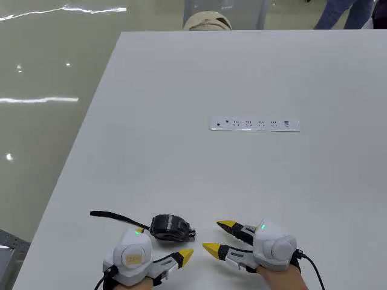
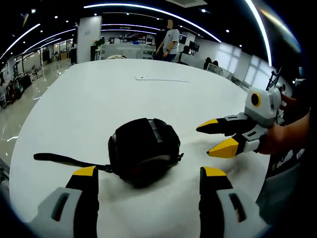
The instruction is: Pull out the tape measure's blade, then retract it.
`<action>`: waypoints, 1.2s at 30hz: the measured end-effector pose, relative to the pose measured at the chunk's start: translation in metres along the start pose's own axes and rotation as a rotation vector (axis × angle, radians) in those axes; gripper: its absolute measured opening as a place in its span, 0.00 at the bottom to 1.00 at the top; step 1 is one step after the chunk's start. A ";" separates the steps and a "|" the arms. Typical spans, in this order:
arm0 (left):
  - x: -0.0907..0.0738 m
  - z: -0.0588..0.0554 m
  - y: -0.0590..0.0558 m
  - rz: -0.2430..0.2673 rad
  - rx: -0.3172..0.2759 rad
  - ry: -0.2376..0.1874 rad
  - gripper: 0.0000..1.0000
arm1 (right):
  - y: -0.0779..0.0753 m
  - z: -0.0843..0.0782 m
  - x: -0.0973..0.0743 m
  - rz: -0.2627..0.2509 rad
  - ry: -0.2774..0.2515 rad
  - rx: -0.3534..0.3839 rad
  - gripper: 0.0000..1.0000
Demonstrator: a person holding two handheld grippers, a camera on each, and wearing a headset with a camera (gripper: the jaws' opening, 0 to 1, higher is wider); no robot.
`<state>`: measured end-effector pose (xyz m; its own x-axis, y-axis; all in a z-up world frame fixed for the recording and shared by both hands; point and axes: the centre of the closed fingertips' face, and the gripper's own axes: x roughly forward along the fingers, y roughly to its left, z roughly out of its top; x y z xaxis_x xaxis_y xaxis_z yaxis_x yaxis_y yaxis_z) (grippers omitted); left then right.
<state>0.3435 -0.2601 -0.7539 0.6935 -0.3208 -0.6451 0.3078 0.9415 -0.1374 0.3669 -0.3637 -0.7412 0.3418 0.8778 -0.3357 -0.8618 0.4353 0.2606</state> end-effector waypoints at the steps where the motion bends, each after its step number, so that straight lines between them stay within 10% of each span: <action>1: -0.002 0.000 -0.001 -0.006 -0.001 0.000 0.83 | 0.000 0.000 -0.001 -0.005 -0.002 -0.001 0.42; 36: -0.067 0.004 0.009 -0.066 -0.019 -0.078 0.83 | 0.017 0.008 -0.072 -0.108 -0.027 -0.023 0.54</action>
<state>0.3020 -0.2307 -0.7088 0.7211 -0.3889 -0.5734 0.3430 0.9194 -0.1922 0.3304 -0.4177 -0.7055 0.4430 0.8311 -0.3362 -0.8277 0.5232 0.2028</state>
